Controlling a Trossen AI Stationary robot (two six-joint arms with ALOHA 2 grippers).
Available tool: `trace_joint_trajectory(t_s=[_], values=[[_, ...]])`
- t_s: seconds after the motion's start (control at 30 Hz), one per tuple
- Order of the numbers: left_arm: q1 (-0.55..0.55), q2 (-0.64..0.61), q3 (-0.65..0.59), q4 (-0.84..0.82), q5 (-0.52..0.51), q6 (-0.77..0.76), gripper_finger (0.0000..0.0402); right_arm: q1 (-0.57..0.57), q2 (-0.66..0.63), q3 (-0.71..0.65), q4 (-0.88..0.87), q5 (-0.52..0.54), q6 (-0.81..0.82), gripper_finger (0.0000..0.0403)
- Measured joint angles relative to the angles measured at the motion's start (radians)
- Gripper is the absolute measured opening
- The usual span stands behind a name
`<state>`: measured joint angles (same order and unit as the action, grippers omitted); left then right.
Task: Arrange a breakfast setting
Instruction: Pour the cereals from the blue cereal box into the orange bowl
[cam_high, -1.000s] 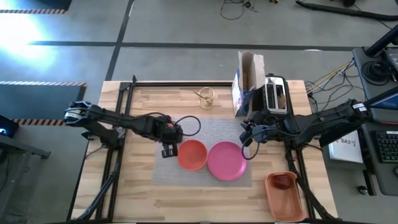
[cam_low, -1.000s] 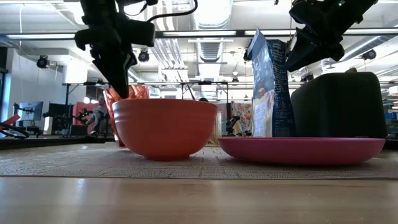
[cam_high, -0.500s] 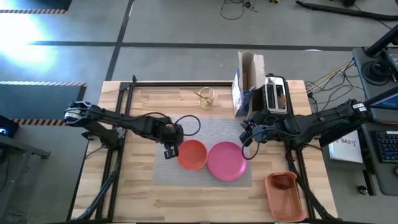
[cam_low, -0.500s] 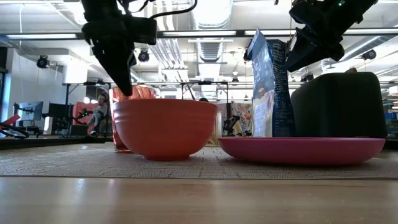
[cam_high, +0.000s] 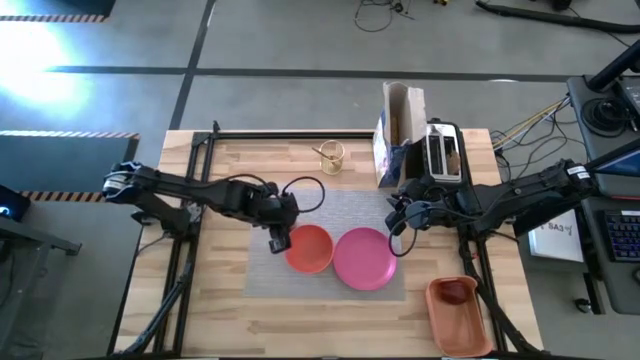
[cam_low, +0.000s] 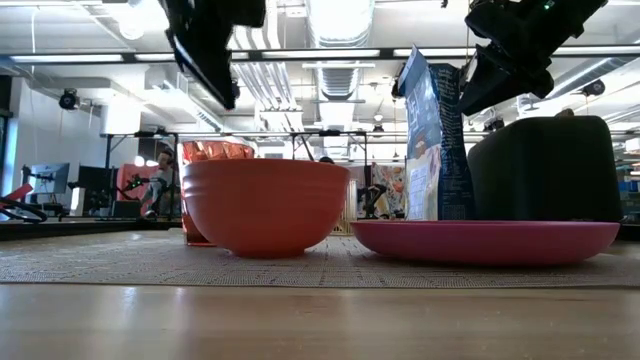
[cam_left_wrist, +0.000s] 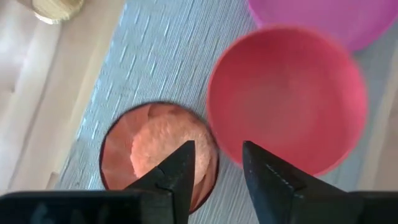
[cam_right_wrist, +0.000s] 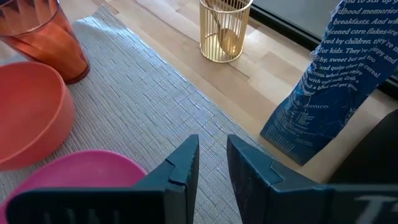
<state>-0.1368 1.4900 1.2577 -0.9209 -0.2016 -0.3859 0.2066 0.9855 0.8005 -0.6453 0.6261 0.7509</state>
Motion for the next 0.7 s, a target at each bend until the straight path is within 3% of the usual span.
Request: trace_joint_trajectory(t_s=[0.13, 0.3, 0.53, 0.7], values=[[-0.046, 0.0, 0.021, 0.045, -0.088, -0.085, 0.0115, 0.0, 0.0, 0.0, 0.0, 0.0, 0.0, 0.0078], [-0.184, -0.014, 0.019, 0.127, -0.205, -0.111, 0.0102, 0.0, 0.0, 0.0, 0.0, 0.0, 0.0, 0.0084], [-0.412, -0.101, -0.021, 0.114, -0.515, -0.248, 0.0093, 0.0, 0.0, 0.0, 0.0, 0.0, 0.0, 0.0084], [-0.478, -0.172, -0.092, 0.111, -0.625, -0.245, 0.0093, 0.0, 0.0, 0.0, 0.0, 0.0, 0.0, 0.0077]])
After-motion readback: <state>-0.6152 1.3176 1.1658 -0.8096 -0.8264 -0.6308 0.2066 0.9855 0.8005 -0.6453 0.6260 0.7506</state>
